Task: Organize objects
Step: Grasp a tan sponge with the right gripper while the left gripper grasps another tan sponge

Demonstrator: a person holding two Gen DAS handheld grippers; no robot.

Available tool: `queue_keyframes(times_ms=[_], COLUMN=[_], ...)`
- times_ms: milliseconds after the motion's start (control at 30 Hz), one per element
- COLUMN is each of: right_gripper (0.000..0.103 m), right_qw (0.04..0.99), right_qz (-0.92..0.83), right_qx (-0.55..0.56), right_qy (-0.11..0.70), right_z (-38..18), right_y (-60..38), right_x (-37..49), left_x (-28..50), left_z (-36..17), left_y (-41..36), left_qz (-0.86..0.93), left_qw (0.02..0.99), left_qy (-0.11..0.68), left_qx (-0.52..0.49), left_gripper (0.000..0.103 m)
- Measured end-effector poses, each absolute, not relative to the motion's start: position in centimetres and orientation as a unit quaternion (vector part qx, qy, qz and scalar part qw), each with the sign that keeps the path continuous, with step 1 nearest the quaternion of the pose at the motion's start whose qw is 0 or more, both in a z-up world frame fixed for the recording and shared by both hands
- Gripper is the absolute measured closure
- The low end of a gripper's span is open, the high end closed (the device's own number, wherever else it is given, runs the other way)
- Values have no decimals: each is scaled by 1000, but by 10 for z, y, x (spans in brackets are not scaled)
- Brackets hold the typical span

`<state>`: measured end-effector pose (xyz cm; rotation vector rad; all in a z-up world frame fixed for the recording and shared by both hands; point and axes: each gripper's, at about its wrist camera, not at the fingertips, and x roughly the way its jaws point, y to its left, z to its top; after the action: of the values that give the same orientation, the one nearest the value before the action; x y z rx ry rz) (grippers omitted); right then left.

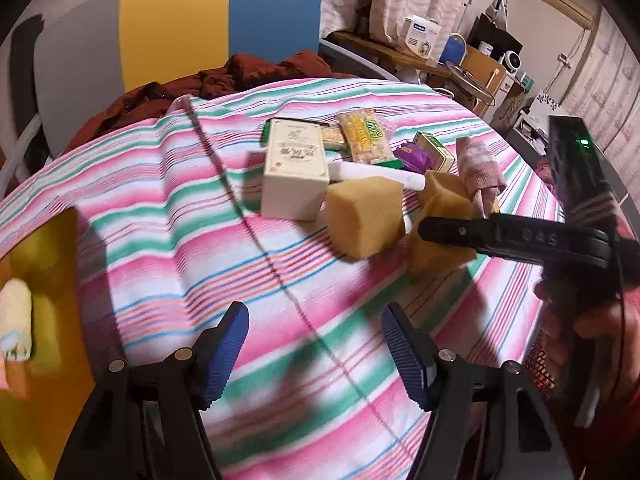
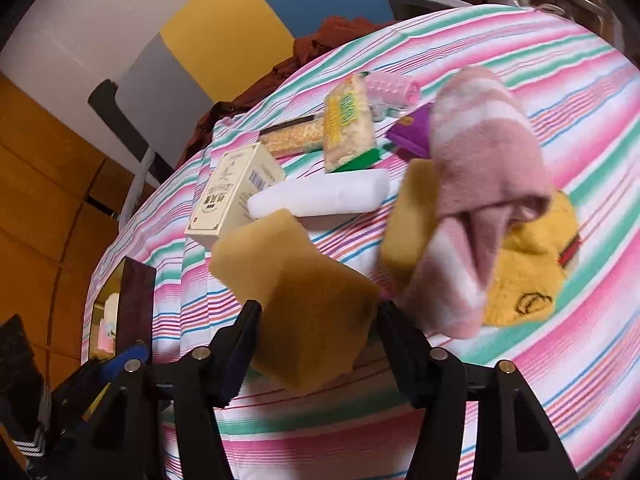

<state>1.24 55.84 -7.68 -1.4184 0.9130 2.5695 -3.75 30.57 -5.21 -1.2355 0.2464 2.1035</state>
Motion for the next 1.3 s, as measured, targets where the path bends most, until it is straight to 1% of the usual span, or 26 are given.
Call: queue_keyframes(times_ms=[267,467,633,667,700,733,800,900,1100,1300], right_gripper=[54,54,54,54,54,54,54,54,56,57], right_qw=[44,35,31,31,31,31,31,30,28,25], right_qz=[829,807,804,804,806,806,808,807,815,830], right_qx=[-443,-437,-439,-440,-440,-440,-440,-438,-434,-436], right_qy=[337,396,400,398,395,394,392,394,383,346], right_z=[-76,-85,-86,-86,-86,-86,-86,-86,-83,-77], right_y=[574,586,585,584,584,584,584,584,582,572], right_x=[22,28,26,25,25,25,24,23,22,19], left_x=[-63,-82,-92,-92,-91,-89,-83,-74,-60,-48], left_z=[-59,-77,-92,-95,-96,-96,-95,-93,-96,-96], left_y=[346,368,375,377,377,378,378,375,352,328], left_qz=[801,792,779,772,768,766,772,780,785,790], left_qw=[355,361,371,382,390,397,401,401,396,390], left_qy=[75,44,12,5,2,4,16,37,22,10], left_qx=[-476,-490,-506,-508,-508,-505,-493,-478,-476,-472], left_gripper=[33,33,35,39,49,53,56,58,61,61])
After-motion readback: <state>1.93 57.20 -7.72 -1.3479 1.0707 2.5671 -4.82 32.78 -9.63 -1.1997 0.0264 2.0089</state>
